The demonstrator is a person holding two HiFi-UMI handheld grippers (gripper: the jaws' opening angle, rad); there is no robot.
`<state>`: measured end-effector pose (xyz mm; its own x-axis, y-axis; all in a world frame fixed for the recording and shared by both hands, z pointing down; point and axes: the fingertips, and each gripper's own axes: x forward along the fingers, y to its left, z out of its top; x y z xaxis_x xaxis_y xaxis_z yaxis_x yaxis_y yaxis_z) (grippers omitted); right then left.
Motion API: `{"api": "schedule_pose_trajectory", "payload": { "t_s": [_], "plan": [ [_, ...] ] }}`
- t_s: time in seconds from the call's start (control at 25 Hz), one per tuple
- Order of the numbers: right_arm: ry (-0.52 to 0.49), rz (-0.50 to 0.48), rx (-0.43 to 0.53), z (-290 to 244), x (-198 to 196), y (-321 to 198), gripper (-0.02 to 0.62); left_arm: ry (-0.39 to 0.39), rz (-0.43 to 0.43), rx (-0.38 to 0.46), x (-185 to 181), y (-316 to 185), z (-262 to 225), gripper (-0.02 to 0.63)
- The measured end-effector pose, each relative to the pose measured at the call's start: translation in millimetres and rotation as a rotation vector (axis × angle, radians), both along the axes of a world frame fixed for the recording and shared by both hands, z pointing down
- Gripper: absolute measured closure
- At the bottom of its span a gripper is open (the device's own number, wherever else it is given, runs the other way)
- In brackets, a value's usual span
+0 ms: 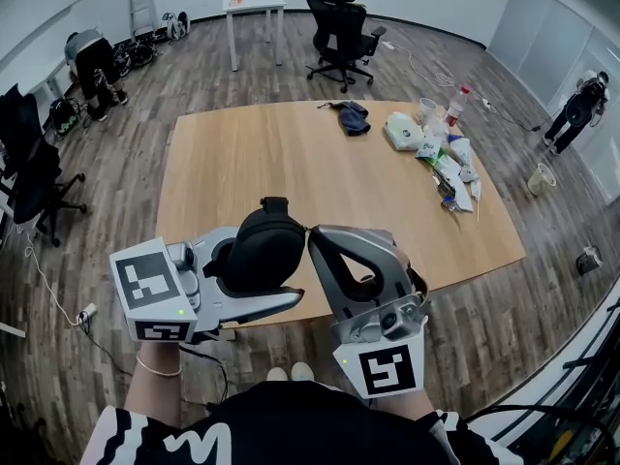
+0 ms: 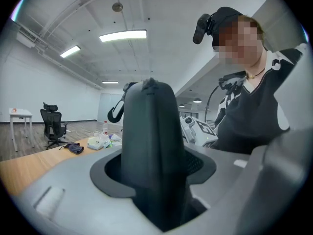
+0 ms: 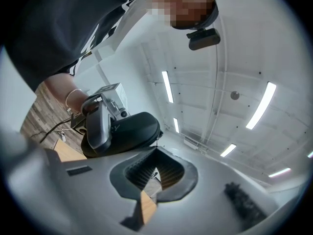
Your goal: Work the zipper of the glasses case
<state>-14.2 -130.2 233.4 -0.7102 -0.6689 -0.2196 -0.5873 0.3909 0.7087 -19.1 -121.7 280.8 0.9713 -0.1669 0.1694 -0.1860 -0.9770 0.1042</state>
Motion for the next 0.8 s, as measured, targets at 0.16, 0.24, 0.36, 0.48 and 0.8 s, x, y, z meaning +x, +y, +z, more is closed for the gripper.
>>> {"api": "schedule_pose_trajectory", "payload": {
  "t_s": [0.16,0.24,0.36,0.48,0.8],
  "plan": [
    [-0.015,-0.009,-0.017,3,-3,-1,0.589,0.024,-0.018,0.003,-3,-4,-7,0.339],
    [-0.027,-0.012,-0.030,4,-4,-2,0.589,0.030,-0.030,0.007,-4,-6,-9,0.339],
    [-0.042,-0.017,-0.061,9,-7,-6,0.589,0.086,-0.053,-0.002,-5,-12,-18,0.339],
    [-0.083,-0.015,-0.103,11,-8,-11,0.589,0.139,-0.090,0.007,-2,-19,-27,0.339],
    [-0.161,0.011,-0.152,10,1,-23,0.589,0.236,-0.186,0.014,10,-33,-37,0.339]
  ]
}}
